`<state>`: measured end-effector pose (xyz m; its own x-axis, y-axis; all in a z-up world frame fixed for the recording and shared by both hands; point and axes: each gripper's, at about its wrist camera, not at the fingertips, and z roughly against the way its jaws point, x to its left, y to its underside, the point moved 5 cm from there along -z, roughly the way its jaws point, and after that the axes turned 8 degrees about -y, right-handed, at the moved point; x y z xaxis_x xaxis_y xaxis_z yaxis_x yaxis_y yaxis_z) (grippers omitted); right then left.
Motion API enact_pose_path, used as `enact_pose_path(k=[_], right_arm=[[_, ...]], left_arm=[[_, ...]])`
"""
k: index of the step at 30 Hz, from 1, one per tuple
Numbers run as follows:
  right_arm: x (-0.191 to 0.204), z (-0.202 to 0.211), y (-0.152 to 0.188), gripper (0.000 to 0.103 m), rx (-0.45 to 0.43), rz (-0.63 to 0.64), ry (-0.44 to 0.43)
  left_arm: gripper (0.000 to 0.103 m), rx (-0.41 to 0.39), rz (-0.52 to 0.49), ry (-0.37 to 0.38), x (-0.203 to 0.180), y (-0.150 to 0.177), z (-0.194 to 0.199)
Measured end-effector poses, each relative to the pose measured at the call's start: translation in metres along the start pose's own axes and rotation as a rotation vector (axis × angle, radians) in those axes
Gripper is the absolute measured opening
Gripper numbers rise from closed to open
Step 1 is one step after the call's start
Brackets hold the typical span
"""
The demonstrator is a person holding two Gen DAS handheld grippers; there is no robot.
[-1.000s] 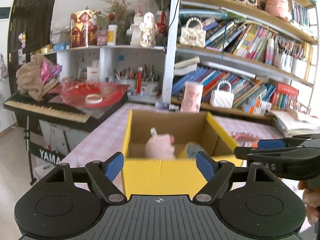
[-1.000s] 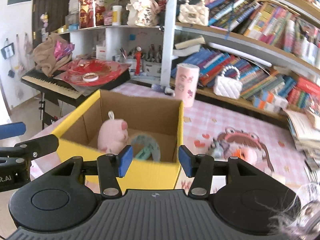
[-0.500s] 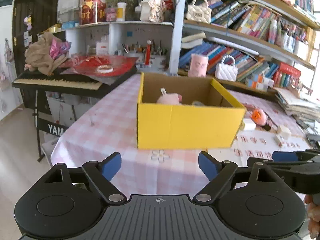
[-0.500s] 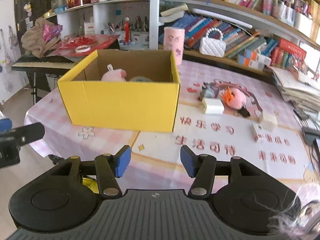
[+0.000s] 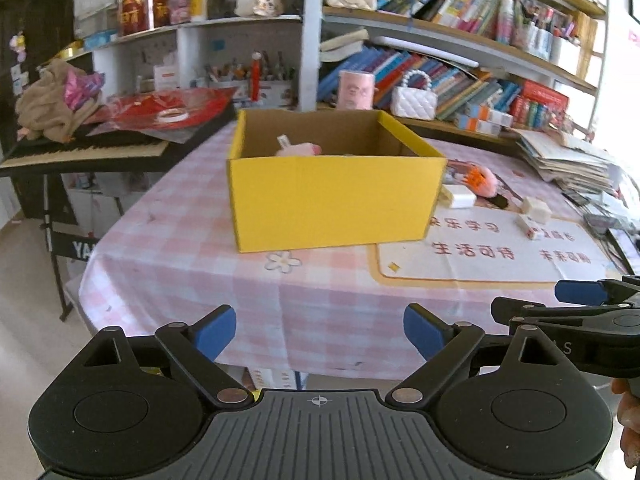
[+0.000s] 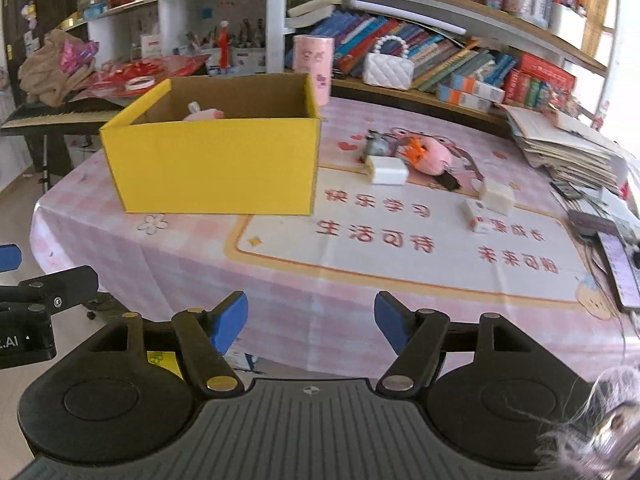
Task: Organize objects
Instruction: 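Withdraw both tools from the box toward the white blocks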
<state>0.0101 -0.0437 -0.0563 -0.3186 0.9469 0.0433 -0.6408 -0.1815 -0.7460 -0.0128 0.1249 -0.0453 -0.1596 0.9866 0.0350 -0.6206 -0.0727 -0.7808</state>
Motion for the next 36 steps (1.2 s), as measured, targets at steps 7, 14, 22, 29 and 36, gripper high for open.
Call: enact_pose_path(k=[7,14,22,29,36], right_arm=[[-0.024,0.012,0.010,0.070,-0.004,-0.062,0.063],[-0.045,0.015,0.016,0.071,0.005,-0.106,0.107],[-0.076,0.015,0.017,0.071,0.013,-0.139,0.148],[-0.119,0.013,0.016,0.072,0.028,-0.184,0.196],[-0.158,0.004,0.008,0.072,0.042,-0.213,0.222]], left_arm=[[0.093,-0.003,-0.047,0.055,-0.023,0.000,0.000],[0.093,0.012,-0.078,0.093,-0.044,-0.002,-0.006],[0.093,0.024,-0.102,0.136,-0.077,-0.011,-0.019],[0.093,0.035,-0.143,0.186,-0.121,-0.021,-0.034],[0.093,0.047,-0.166,0.209,-0.158,-0.030,-0.052]])
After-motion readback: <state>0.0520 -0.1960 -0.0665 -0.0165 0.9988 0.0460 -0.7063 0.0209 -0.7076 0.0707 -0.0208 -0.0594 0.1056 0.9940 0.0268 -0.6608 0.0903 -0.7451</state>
